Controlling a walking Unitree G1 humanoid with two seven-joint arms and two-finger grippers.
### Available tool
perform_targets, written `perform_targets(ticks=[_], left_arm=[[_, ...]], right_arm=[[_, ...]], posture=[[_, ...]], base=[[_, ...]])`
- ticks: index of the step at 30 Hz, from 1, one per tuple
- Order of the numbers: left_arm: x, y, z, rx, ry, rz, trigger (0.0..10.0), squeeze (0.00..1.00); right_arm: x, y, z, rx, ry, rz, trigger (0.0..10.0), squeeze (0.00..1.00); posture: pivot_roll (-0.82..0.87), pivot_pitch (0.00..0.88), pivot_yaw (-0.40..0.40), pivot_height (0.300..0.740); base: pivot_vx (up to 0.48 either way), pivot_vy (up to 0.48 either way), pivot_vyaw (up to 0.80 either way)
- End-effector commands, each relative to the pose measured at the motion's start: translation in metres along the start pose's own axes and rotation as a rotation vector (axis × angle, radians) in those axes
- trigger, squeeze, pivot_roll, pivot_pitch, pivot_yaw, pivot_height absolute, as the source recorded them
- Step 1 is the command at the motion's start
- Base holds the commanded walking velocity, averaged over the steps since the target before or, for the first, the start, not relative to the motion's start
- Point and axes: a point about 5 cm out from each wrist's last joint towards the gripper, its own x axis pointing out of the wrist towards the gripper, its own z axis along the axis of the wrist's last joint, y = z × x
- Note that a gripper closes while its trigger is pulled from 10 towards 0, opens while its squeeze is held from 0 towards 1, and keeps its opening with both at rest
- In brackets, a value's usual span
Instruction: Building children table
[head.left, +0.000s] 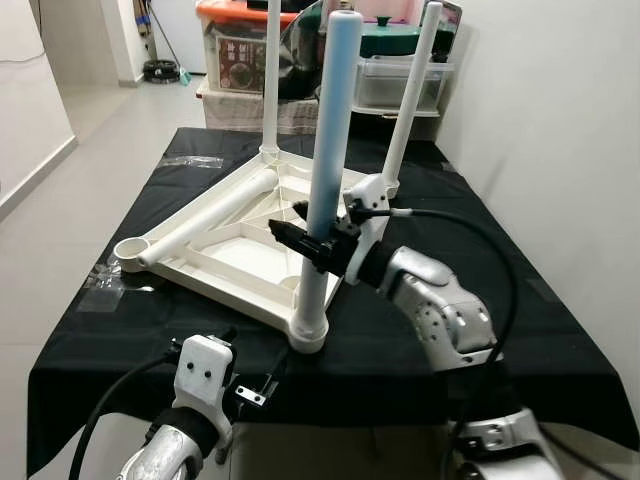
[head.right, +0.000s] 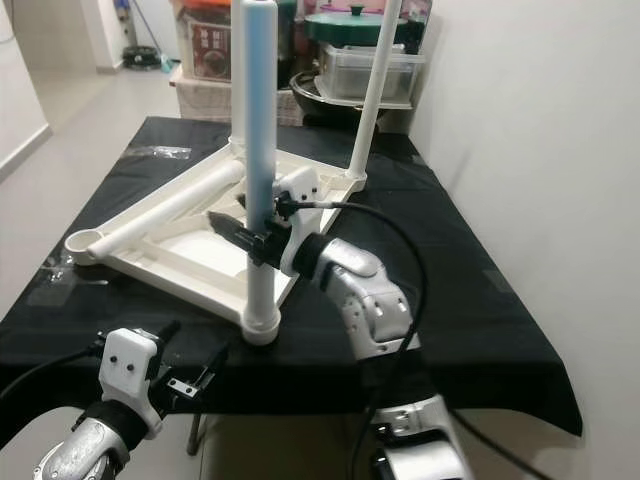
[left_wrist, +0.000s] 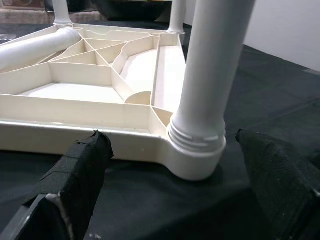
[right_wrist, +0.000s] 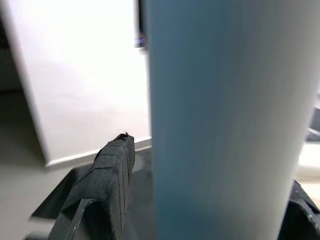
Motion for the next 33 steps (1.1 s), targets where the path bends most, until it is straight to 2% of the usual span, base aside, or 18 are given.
perform_targets(ticks=[1,2,3,4,7,8,11,13,18,19,21,22,24,25,28,29,30,33], left_arm=[[0.0,0.001,-0.003,-0.005,0.011,0.001,10.0,0.0],[0.0,0.001,-0.003,-0.005,0.011,0.001,10.0,0.0],[0.0,0.001,-0.002,-0.002,0.01,0.007,10.0,0.0],[-0.001,0.002,-0.002,0.0,0.009,0.02,10.0,0.0],[-0.002,0.002,-0.003,0.0,0.009,0.035,10.0,0.0],[-0.002,0.001,-0.003,-0.001,0.01,0.031,10.0,0.0],[-0.002,0.0,-0.004,-0.002,0.01,0.028,10.0,0.0],[-0.004,0.001,-0.004,-0.003,0.015,0.017,10.0,0.0],[-0.005,0.002,-0.004,-0.001,0.02,0.003,10.0,0.0],[-0.004,0.002,-0.004,-0.003,0.022,-0.001,10.0,0.0],[-0.003,0.002,-0.005,-0.005,0.023,-0.004,10.0,0.0],[-0.002,0.002,-0.005,-0.007,0.024,-0.006,10.0,0.0],[-0.002,0.001,-0.005,-0.009,0.024,-0.007,10.0,0.0],[-0.001,0.001,-0.005,-0.01,0.023,-0.012,10.0,0.0],[-0.001,0.002,-0.005,-0.009,0.022,-0.011,10.0,0.0],[-0.001,0.003,-0.004,-0.007,0.021,-0.007,10.0,0.0],[-0.001,0.003,-0.003,-0.004,0.018,-0.005,10.0,0.0],[0.002,0.003,-0.003,-0.001,0.013,0.0,10.0,0.0]], right_arm=[[0.008,0.01,-0.006,0.011,0.012,0.097,10.0,0.0],[0.008,0.01,-0.006,0.011,0.012,0.097,10.0,0.0],[0.012,0.009,-0.012,0.033,0.039,0.083,2.1,0.0],[0.017,0.007,-0.022,0.044,0.089,0.021,0.0,0.0],[0.022,-0.002,-0.044,0.034,0.211,-0.182,0.0,0.0],[0.014,-0.015,-0.057,0.049,0.295,-0.386,0.0,0.0],[0.008,-0.023,-0.065,0.06,0.351,-0.517,0.0,0.0],[-0.03,-0.046,-0.077,0.074,0.415,-0.908,0.0,0.0],[-0.064,-0.047,-0.076,0.082,0.402,-1.169,0.0,0.0],[-0.063,-0.036,-0.071,0.1,0.372,-1.174,4.9,0.0],[-0.061,-0.028,-0.066,0.113,0.351,-1.161,4.9,0.0],[-0.056,-0.023,-0.061,0.121,0.327,-1.128,10.0,0.0],[-0.053,-0.02,-0.059,0.123,0.315,-1.118,10.0,0.0],[-0.045,-0.019,-0.05,0.137,0.227,-1.056,10.0,1.0],[-0.038,-0.021,-0.042,0.128,0.17,-0.995,10.0,1.0],[-0.028,-0.027,-0.034,0.105,0.136,-0.897,10.0,1.0],[-0.015,-0.032,-0.022,0.107,0.083,-0.751,10.0,0.0],[0.0,-0.033,-0.003,0.089,0.002,-0.47,10.0,0.0]], posture=[[0.1,0.0,-0.11,0.74],[0.1,0.0,-0.11,0.74],[0.12,0.0,-0.132,0.74],[0.12,0.0,-0.137,0.74],[0.12,0.0,-0.136,0.74],[0.11,0.0,-0.127,0.74],[0.11,0.0,-0.127,0.74],[0.1,0.0,-0.102,0.74],[0.09,0.0,-0.093,0.74],[0.07,0.0,-0.081,0.74],[0.07,0.0,-0.08,0.74],[0.06,0.0,-0.078,0.74],[0.06,0.0,-0.078,0.74],[0.07,0.0,-0.081,0.74],[0.08,0.0,-0.083,0.74],[0.09,0.0,-0.087,0.74],[0.09,0.0,-0.091,0.74],[0.09,0.0,-0.091,0.74]], base=[[0.0,0.0,0.0],[0.0,0.0,0.0],[0.0,0.0,0.0],[0.0,0.0,0.0],[0.0,0.0,0.0],[0.0,0.0,0.0],[0.0,0.0,0.0],[0.0,0.0,0.0],[0.0,0.0,0.0],[0.0,0.0,0.0],[0.0,0.0,0.0],[0.0,0.0,0.0],[0.0,0.0,0.0],[0.0,0.0,0.0],[0.0,0.0,0.0],[0.0,0.0,0.0],[0.0,0.0,0.0],[0.0,0.0,0.0]])
